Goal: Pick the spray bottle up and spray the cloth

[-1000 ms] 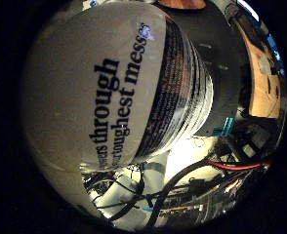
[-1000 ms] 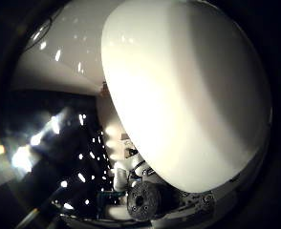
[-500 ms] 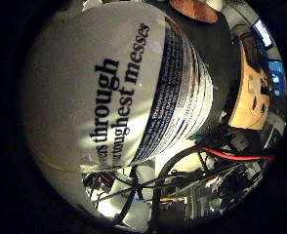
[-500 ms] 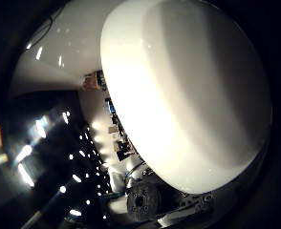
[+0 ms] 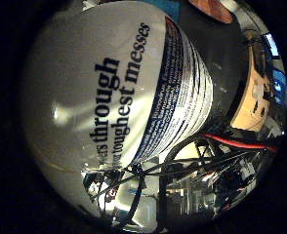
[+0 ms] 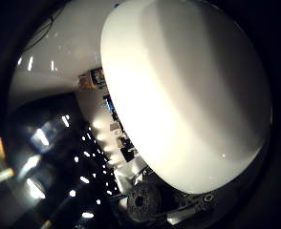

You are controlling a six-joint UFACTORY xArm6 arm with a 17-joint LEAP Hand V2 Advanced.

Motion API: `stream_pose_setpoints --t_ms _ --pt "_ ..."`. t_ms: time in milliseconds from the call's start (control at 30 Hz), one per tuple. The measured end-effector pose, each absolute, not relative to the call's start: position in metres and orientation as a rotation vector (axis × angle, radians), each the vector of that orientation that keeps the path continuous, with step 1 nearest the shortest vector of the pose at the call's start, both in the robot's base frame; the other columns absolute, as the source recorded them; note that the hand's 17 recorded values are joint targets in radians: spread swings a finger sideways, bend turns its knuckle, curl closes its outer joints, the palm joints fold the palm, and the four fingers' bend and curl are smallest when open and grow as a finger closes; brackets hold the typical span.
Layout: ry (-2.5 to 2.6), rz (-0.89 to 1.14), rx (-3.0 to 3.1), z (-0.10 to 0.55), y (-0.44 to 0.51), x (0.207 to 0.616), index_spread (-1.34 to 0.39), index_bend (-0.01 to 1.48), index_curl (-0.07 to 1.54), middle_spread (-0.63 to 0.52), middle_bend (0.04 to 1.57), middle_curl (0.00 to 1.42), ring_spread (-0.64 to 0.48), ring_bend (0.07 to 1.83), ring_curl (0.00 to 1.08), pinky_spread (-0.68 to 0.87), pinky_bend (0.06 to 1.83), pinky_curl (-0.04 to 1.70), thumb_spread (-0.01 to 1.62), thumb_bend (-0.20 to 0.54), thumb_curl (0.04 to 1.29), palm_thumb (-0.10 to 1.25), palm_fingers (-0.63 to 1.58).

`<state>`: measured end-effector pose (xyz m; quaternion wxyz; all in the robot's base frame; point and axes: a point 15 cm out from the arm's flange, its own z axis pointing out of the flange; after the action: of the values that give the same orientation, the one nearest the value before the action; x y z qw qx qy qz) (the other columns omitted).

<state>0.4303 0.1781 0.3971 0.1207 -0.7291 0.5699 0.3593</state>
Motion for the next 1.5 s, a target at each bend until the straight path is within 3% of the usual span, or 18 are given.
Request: stream_pose_setpoints --t_ms 567,1000,1500 --pt "1.72 1.223 -2.076 0.34 0.204 0.447 -0.34 0.95 1.11 -0.22 1.19 1.03 -0.24 1.34 0.88 -0.17 1.11 1.37 0.7 -0.019 0.88 1.03 1.07" --pt "1.632 1.568 -1.926 0.326 0.229 0.438 -0.34 0.95 1.11 -0.22 1.19 1.03 -0.24 1.35 0.87 -0.17 1.11 1.37 0.7 -0.018 0.88 1.03 1.07" --pt "1.497 1.728 -1.806 0.373 0.235 0.428 -0.34 0.95 1.11 -0.22 1.19 1.03 -0.24 1.36 0.86 -0.17 1.1 1.37 0.7 -0.019 0.89 1.03 1.07"
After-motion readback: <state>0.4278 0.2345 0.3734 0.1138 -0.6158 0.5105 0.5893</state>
